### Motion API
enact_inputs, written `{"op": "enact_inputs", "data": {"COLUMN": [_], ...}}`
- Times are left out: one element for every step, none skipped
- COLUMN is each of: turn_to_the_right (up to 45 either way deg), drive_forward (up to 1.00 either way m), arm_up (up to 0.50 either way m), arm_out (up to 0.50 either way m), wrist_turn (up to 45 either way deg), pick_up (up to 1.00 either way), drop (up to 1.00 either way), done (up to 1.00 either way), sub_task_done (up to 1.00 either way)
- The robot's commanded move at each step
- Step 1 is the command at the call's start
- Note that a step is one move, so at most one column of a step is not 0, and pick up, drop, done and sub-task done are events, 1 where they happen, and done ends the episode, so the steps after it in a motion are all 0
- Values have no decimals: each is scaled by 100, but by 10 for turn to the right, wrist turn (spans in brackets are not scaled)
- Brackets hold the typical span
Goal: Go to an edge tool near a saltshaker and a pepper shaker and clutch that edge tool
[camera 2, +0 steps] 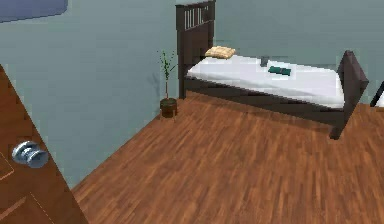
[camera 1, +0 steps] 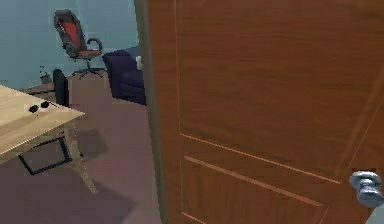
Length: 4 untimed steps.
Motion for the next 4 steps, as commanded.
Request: {"op": "enact_inputs", "data": {"turn_to_the_right": [0, -450, -30, 0], "drive_forward": [5, 0, 0, 30], "arm_up": [0, 0, 0, 0], "arm_out": [0, 0, 0, 0], "wrist_turn": [0, 0, 0, 0], "pick_up": [0, 0, 0, 0], "drop": [0, 0, 0, 0], "done": [0, 0, 0, 0], "sub_task_done": [0, 0, 0, 0]}}
